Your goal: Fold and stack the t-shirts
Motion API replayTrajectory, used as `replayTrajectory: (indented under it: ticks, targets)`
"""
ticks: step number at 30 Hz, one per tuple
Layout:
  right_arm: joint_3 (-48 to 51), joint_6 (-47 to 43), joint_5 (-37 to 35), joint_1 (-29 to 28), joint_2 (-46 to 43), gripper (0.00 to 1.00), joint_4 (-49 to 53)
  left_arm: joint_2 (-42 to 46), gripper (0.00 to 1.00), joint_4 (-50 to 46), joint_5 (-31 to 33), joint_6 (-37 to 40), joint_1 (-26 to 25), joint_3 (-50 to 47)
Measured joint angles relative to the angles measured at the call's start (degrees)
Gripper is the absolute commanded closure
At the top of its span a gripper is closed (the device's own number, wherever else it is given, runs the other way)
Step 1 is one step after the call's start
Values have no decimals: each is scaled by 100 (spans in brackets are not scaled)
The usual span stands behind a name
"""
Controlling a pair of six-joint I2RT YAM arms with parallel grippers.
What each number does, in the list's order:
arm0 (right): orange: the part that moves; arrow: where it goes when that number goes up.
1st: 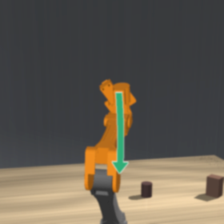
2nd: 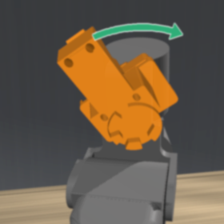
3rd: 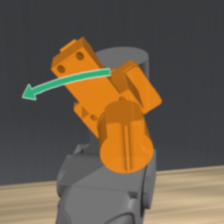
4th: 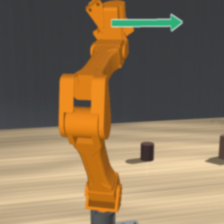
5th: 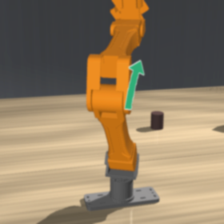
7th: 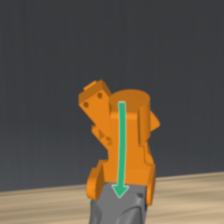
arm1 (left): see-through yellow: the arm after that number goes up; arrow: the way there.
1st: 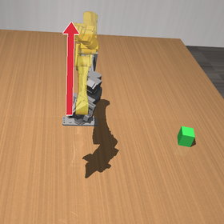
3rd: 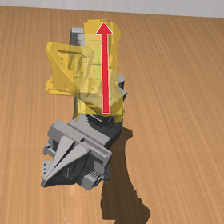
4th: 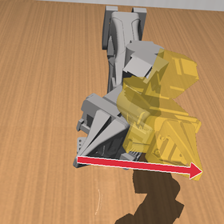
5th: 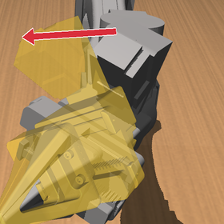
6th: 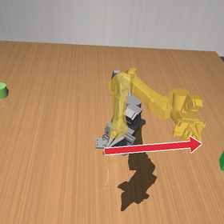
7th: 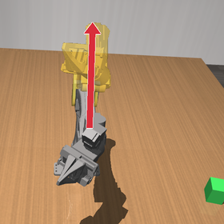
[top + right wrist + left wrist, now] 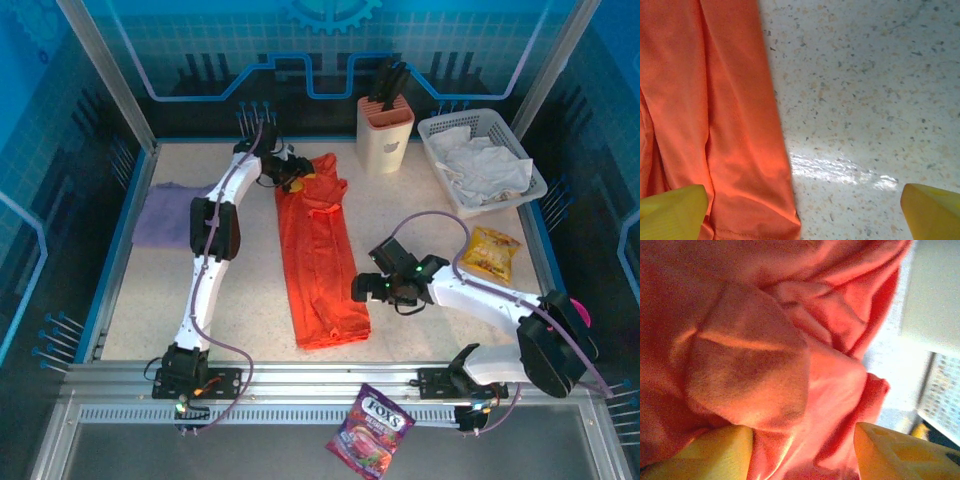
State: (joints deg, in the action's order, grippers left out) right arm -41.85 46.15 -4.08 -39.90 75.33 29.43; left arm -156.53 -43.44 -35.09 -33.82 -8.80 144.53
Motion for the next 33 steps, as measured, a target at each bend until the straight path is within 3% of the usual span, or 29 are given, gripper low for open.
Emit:
replayTrajectory:
  ticks: [5, 11, 17, 22, 27, 33]
  targets:
    - [-195, -133, 66, 35, 334, 2, -164, 337, 38, 1023, -625, -304, -42, -946]
    - [-190, -295, 393, 138, 332, 10, -262, 1867, 36, 1394, -726, -323, 74, -2815]
    - [70, -367, 957, 162, 37, 24, -291, 4492, 38, 1685, -365, -96, 166, -5421]
    - [452, -203, 1408, 162, -337, 34, -238, 6251, 42, 1827, 107, -26, -63, -7604]
    - [741, 44, 1744, 136, -564, 33, -127, 7451, 41, 1587, 452, -103, -422, -9379]
    - [1049, 402, 2026, 9, -802, 32, -96, 9145, 42, 1115, 791, -629, -1128, -10609]
